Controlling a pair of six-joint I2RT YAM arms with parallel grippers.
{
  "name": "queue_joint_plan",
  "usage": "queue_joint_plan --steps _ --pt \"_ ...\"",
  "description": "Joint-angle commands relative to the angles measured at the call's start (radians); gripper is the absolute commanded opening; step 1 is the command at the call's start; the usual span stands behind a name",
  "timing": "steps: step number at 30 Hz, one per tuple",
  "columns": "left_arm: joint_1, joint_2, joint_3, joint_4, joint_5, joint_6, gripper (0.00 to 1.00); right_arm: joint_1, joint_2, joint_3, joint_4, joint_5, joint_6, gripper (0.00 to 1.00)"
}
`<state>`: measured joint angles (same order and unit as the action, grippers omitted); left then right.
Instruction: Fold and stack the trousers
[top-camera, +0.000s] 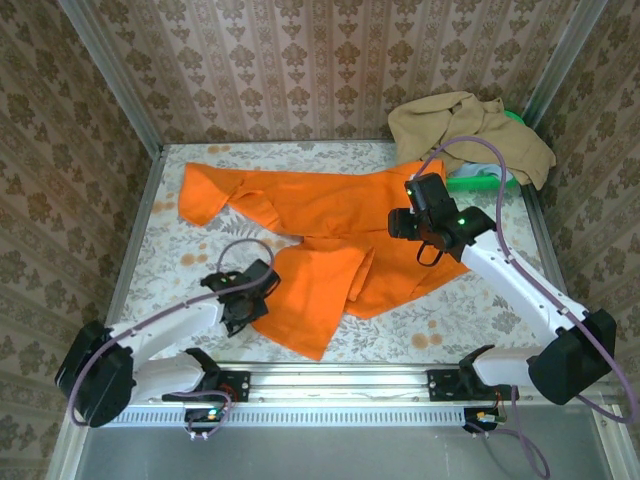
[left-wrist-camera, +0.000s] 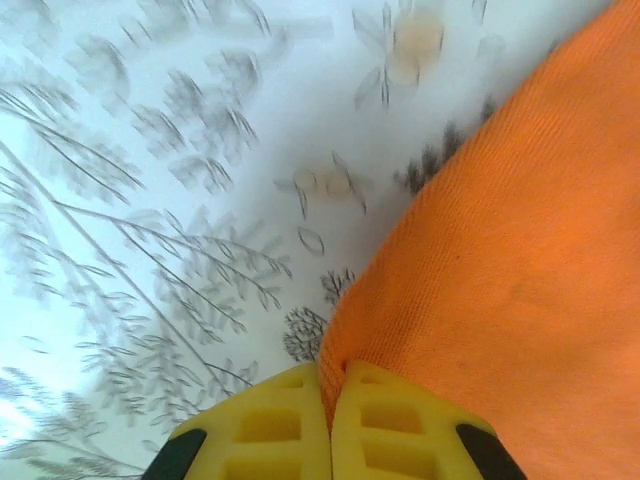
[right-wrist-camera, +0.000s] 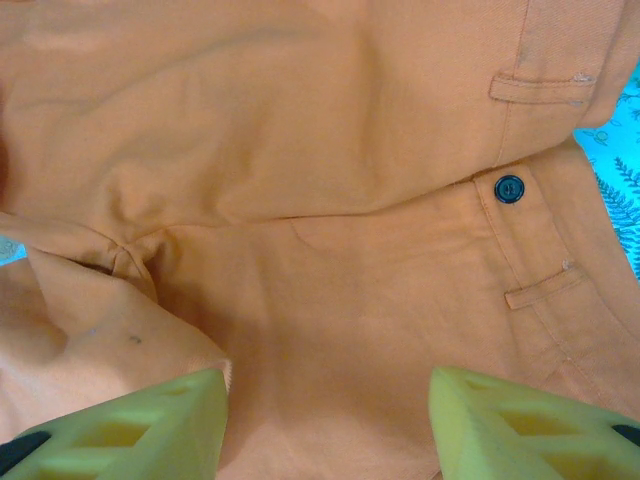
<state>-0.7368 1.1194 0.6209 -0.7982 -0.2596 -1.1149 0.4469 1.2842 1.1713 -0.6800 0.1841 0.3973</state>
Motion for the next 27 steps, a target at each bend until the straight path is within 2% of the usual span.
queue_joint_plan --steps 1,3,5,6,9,15,19,22,25,27 --pt "0.165 -0.079 0.191 -0.177 -0.152 0.236 0.0 0.0 -0.028 -0.012 0.011 0.012 0.018 0.57" --pt "0.355 -0.122 0.292 -0.176 -0.136 0.39 0.0 0.001 -0.026 -0.021 0.017 0.008 0.023 0.57" --pt "0.514 -0.129 0.377 -0.166 -0.088 0.487 0.0 0.0 -0.026 -0.03 0.024 -0.001 0.03 0.57" --pt "0.582 -0.117 0.417 -0.165 -0.058 0.528 0.0 -0.001 -0.027 -0.034 0.025 -0.007 0.032 0.57" --pt "0.713 -0.062 0.496 -0.186 -0.003 0.607 0.0 0.0 -0.034 -0.039 0.027 -0.012 0.035 0.57" --pt "0.919 -0.043 0.526 -0.159 0.069 0.715 0.0 0.0 -0.042 -0.061 0.037 -0.026 0.043 0.57" --pt "1.053 -0.014 0.632 -0.188 0.108 0.785 0.0 0.0 -0.04 -0.068 0.036 -0.026 0.039 0.57" --pt "1.092 0.036 0.74 -0.226 0.026 0.796 0.0 0.0 -0.044 -0.073 0.043 -0.03 0.045 0.57" --pt "1.177 0.07 0.822 -0.229 0.102 0.771 0.0 0.0 -0.029 -0.066 0.047 -0.04 0.044 0.57" --pt "1.194 0.082 0.847 -0.236 0.122 0.771 0.0 -0.001 -0.015 -0.058 0.038 -0.038 0.034 0.57"
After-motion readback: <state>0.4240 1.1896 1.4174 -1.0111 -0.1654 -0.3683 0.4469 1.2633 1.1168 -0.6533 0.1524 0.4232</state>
